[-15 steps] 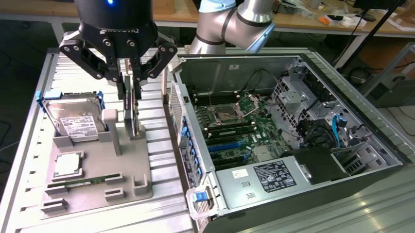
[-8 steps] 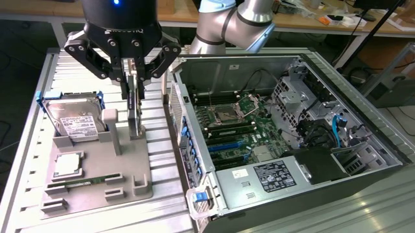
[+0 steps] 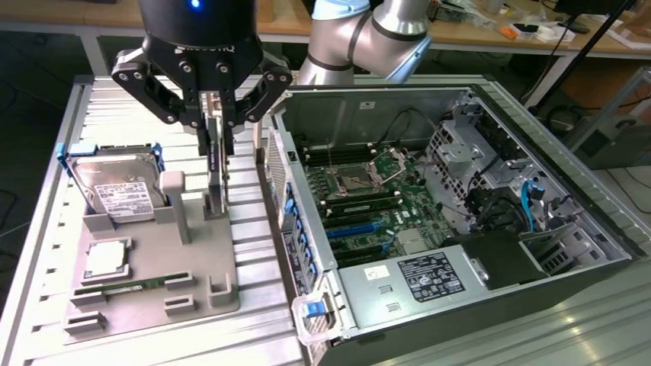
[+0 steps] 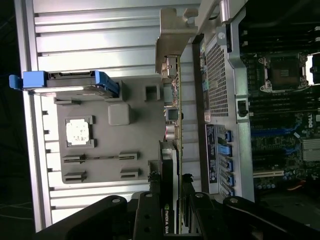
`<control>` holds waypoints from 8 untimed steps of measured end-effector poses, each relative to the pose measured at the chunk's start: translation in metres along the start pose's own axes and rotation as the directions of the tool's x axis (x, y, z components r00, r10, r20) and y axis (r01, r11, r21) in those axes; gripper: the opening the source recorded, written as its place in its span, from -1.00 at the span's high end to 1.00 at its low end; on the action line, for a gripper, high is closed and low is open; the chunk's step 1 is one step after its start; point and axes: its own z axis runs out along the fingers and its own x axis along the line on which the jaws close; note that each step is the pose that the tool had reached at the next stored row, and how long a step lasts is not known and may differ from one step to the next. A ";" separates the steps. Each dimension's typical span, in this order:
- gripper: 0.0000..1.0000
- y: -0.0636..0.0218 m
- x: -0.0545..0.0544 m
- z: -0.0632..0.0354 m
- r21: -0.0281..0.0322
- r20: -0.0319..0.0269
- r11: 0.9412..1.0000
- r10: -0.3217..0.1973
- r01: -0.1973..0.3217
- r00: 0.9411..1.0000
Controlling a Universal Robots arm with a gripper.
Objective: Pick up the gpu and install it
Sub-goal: 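Pick up the gpu and move the gpu toward the slot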
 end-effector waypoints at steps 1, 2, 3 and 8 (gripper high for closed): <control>0.47 0.0001 -0.001 0.0000 0.000 0.000 1.000 0.000 0.000 1.000; 0.47 0.0001 -0.002 0.0000 0.000 0.000 1.000 0.000 0.000 1.000; 0.47 0.0002 -0.003 0.0001 0.000 0.000 1.000 0.000 0.000 1.000; 0.47 0.0005 -0.008 0.0002 0.000 0.000 1.000 0.000 0.000 1.000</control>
